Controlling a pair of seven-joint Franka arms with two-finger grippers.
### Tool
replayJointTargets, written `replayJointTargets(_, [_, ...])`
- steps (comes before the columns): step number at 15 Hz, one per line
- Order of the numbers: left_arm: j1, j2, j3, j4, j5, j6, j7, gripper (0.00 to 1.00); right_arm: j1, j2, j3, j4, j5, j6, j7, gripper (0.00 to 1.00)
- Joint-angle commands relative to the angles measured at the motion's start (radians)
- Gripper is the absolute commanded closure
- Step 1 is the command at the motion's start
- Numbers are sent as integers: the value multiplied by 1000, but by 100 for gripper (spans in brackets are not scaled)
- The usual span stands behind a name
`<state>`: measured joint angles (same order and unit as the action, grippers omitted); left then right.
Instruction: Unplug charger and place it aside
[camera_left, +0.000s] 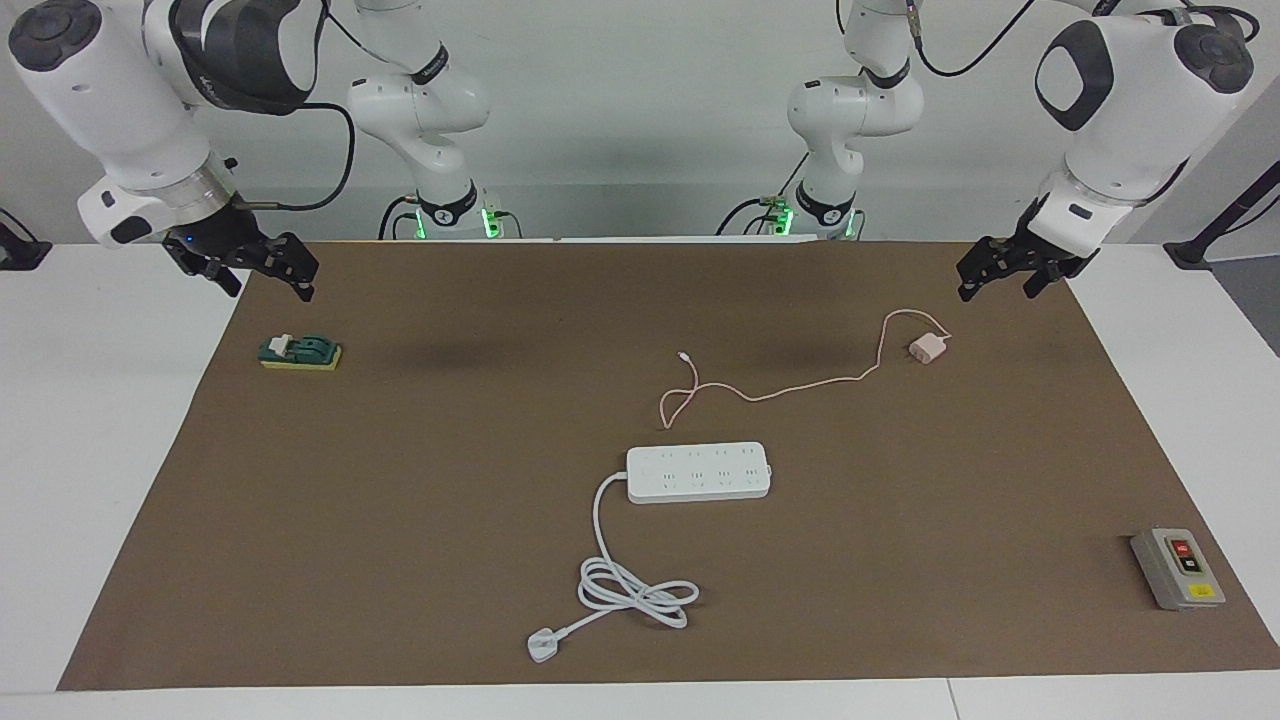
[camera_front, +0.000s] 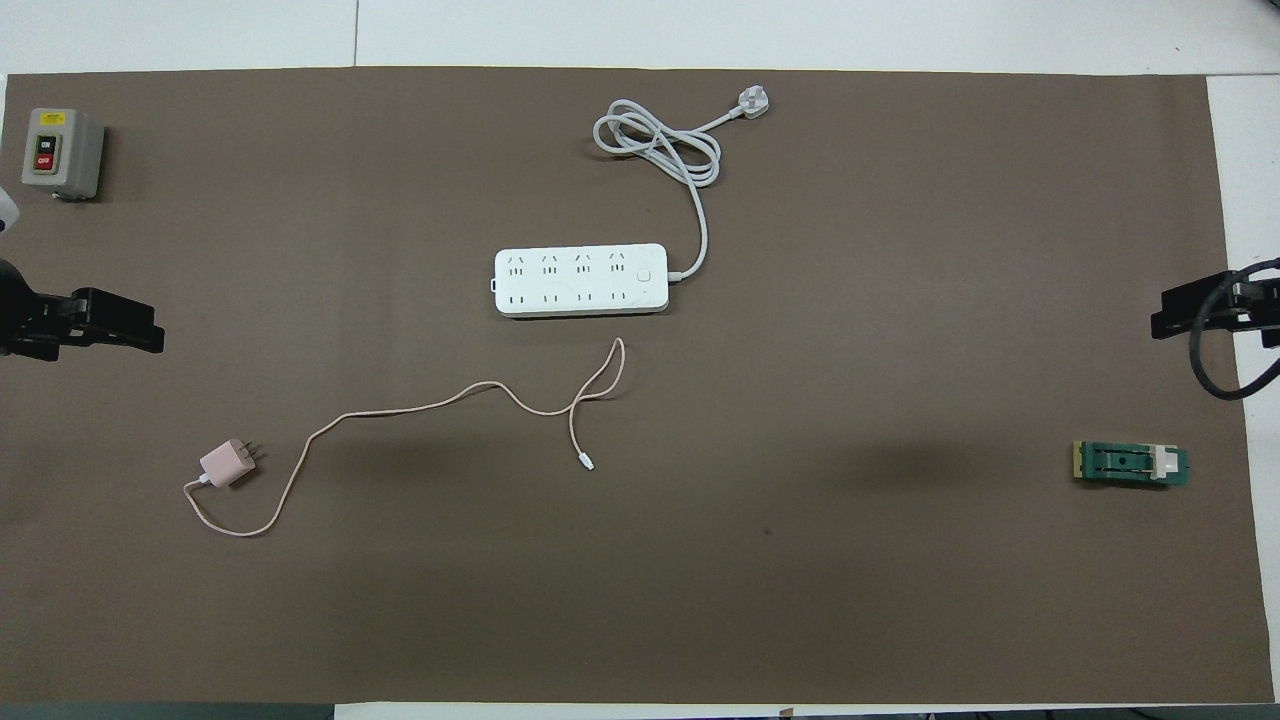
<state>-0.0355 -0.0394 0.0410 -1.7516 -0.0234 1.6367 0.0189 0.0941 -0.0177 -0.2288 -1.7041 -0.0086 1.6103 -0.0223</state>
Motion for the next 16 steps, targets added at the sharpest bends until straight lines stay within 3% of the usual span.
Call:
replayJointTargets(1, [-24,-4,13,1,8,-26,-10,0,-13,2,6,11,19,-18,-24,0])
replayJointTargets(16, [-23,-8,13,-6,10,-14,-5,0,-13,1,6,11,19,-18,-24,0])
